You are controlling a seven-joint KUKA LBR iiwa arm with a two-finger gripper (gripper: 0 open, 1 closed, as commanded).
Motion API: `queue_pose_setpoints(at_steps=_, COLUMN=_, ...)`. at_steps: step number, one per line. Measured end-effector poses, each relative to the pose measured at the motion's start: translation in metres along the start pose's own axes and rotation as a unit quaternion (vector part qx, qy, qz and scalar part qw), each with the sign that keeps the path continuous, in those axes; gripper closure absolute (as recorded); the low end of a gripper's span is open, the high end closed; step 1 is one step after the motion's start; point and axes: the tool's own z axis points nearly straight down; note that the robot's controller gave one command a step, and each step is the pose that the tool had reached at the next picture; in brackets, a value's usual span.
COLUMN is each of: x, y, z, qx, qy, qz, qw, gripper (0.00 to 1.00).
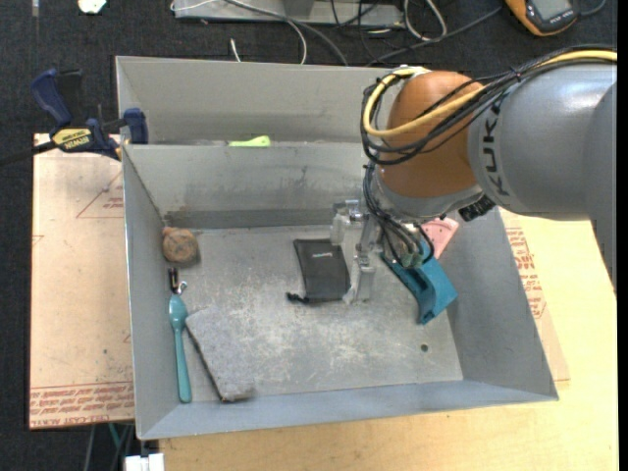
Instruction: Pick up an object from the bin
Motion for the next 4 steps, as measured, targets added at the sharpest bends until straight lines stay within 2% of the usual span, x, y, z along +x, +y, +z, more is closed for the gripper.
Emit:
queue_pose_setpoints(at_steps=1, x=-0.0155, y=-0.0195, z=0.0798, qx=0.000, qy=0.0001, qz=-0.018, qw=0.9998, gripper=0.00)
queue_pose_setpoints(at_steps=2, x=-0.0152, y=-0.0194, z=0.0802, qx=-0.001, qy=-0.0065, qz=-0.063, qw=0.9980, gripper=0.00)
queue_pose_setpoints(at_steps=3, x=-0.0153, y=-0.0201, z=0.0824, qx=-0.001, qy=-0.0009, qz=-0.021, qw=0.9998, gripper=0.00)
queue_pose_setpoints(at_steps=4, x=-0.0155, y=-0.0197, z=0.0817, qx=-0.001, qy=-0.0028, qz=-0.033, qw=0.9995, gripper=0.00)
